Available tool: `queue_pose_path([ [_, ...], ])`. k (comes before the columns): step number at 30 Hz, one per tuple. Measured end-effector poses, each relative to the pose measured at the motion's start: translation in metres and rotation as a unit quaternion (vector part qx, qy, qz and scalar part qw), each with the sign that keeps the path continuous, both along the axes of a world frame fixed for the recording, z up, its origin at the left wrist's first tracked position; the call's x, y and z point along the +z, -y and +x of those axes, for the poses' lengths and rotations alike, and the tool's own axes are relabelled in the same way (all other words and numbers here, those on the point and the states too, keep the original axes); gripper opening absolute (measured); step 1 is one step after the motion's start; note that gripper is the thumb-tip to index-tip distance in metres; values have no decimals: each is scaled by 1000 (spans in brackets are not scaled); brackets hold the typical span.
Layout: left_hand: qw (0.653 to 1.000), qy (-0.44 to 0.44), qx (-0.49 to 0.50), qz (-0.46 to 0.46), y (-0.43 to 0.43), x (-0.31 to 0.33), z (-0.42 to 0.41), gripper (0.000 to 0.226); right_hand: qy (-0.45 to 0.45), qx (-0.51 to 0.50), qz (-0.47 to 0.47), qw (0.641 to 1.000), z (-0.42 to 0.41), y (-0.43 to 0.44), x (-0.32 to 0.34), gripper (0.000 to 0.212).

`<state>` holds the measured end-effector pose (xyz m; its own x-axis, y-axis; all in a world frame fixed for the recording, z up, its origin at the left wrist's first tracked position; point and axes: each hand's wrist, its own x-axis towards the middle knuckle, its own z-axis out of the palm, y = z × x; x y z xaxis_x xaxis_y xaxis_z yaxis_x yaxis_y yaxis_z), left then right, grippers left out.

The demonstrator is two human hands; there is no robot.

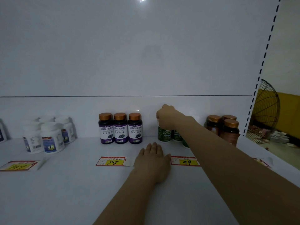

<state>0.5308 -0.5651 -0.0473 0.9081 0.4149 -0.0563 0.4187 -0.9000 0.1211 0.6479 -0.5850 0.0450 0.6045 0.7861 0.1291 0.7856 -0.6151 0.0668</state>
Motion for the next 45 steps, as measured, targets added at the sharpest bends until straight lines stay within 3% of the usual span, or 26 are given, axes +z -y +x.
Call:
queue_pose_path([
  [6, 1000, 5, -6, -1, 0, 1, 0, 63, 19, 19, -8, 1000, -2, 3, 7, 32],
  [10, 1000, 25, 5, -19, 1, 2, -1, 64, 21, 44, 74, 996, -12, 18, 28, 35],
  [13, 987, 128, 41, -84, 6, 12, -2, 70, 17, 75, 160, 984, -23, 42, 48, 38],
  [17, 920, 303, 40, -246, 19, 33, -7, 64, -47, 83, 301, 949, -38, 74, 51, 39],
  [22, 816, 365, 19, -448, 15, 45, -8, 31, -136, 53, 410, 900, -35, 91, 30, 26],
  [25, 794, 368, 18, -484, 13, 46, -8, 34, -140, 44, 417, 897, -27, 95, 21, 23],
  [29, 804, 343, 12, -485, 13, 43, -7, 39, -150, 38, 405, 901, -22, 99, 19, 28],
  [33, 803, 317, 1, -504, 15, 43, -6, 25, -186, 45, 407, 893, -18, 99, 12, 50],
  [35, 791, 317, 1, -523, 14, 43, -7, 25, -260, 60, 414, 870, -15, 103, 7, 40],
  [37, 787, 310, 1, -534, 14, 43, -7, 27, -350, 78, 438, 824, -13, 108, 3, 23],
  [39, 786, 294, 2, -544, 15, 42, -7, 31, -389, 87, 455, 796, -10, 112, -1, 23],
  [45, 777, 281, -2, -564, 15, 41, -6, 34, -419, 102, 461, 775, -7, 114, -6, 28],
])
